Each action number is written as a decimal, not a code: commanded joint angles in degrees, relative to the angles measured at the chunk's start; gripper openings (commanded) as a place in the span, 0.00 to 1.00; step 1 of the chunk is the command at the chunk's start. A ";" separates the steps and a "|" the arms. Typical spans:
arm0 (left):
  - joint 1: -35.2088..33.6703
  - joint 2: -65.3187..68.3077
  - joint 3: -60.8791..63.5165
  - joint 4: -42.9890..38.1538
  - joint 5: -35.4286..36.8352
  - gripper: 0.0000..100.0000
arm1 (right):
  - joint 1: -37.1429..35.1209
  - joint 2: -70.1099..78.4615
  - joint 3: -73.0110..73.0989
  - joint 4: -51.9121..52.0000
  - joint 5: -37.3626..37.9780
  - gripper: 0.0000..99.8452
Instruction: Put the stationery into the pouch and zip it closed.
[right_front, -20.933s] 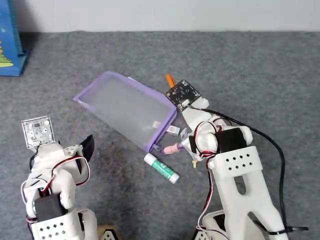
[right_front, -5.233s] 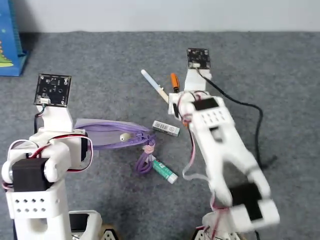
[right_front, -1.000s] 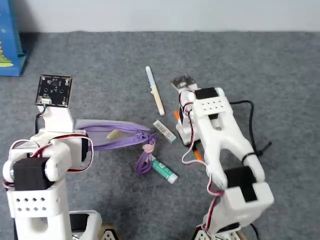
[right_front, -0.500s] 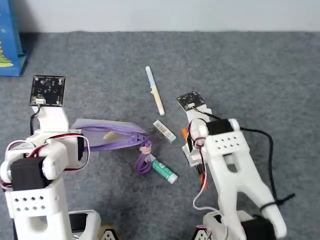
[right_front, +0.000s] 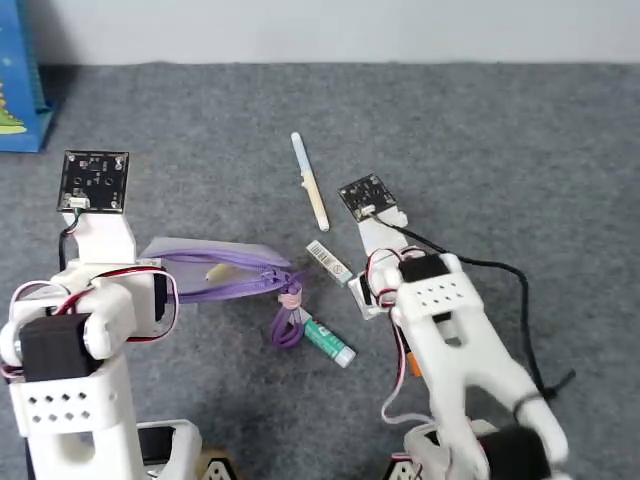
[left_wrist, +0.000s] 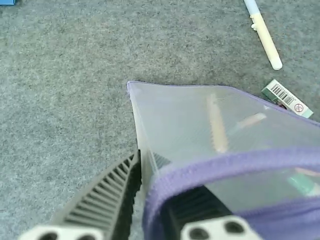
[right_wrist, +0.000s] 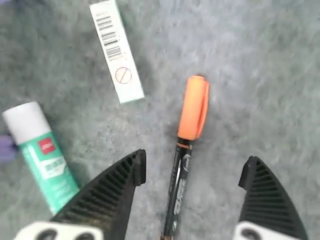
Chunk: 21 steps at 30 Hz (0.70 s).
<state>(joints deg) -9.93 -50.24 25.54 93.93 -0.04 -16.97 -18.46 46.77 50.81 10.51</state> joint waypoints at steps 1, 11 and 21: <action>-0.35 0.09 -0.31 -0.09 0.44 0.01 | -0.22 7.96 -3.16 -3.21 0.00 0.30; -0.35 0.09 -0.31 -0.09 0.35 0.01 | 3.12 24.75 -16.09 1.19 -2.37 0.18; -0.35 0.09 -0.31 -0.09 0.35 0.01 | 3.38 23.60 -17.58 1.01 -2.29 0.01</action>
<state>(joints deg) -10.02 -50.24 25.54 93.93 -0.04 -13.54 6.86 30.77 51.43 8.66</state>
